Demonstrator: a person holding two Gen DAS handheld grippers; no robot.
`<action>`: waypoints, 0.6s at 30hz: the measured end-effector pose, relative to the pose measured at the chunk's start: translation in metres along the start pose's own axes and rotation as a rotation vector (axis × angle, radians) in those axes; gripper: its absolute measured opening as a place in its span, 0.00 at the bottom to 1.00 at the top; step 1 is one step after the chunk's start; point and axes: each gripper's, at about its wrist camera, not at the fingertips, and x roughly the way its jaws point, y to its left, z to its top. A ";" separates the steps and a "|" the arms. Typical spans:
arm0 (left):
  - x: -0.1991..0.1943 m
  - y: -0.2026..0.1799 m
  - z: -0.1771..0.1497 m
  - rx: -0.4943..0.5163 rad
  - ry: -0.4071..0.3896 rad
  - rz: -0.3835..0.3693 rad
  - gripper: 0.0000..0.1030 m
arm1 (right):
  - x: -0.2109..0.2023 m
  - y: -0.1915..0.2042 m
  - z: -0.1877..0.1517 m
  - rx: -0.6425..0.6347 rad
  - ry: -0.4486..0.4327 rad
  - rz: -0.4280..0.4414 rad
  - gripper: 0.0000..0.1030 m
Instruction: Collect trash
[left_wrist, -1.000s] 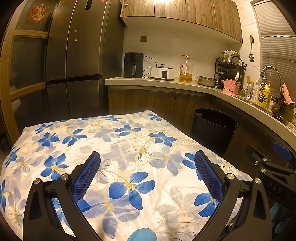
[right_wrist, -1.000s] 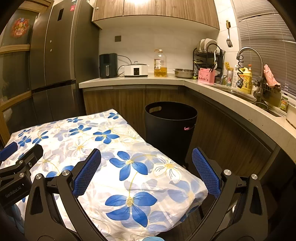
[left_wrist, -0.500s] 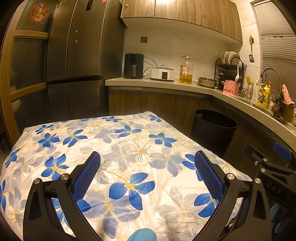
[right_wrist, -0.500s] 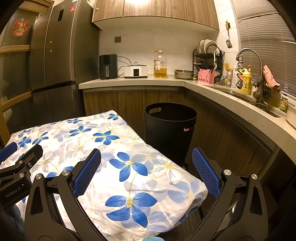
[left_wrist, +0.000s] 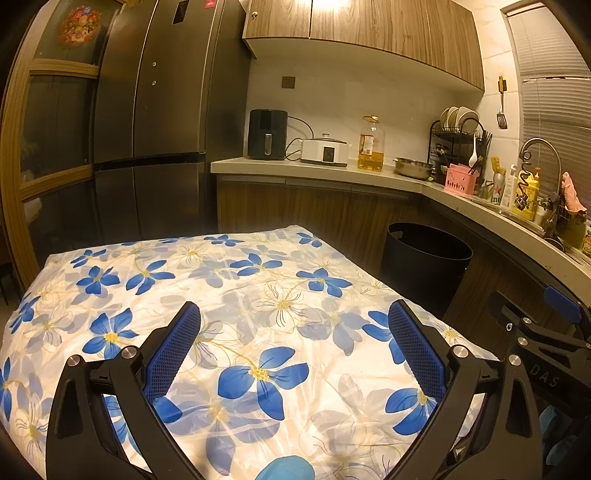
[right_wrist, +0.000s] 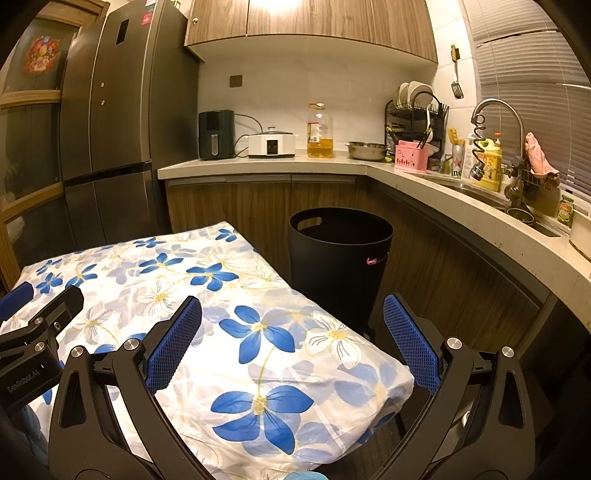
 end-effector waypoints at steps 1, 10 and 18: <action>0.000 0.000 -0.001 0.001 0.000 0.002 0.94 | 0.000 0.000 0.000 0.001 0.000 0.000 0.95; -0.001 -0.001 0.001 0.000 -0.005 -0.001 0.94 | -0.001 0.001 0.003 -0.003 -0.007 0.001 0.95; -0.001 -0.001 0.000 0.001 -0.005 -0.002 0.94 | -0.001 0.002 0.002 -0.003 -0.009 0.001 0.95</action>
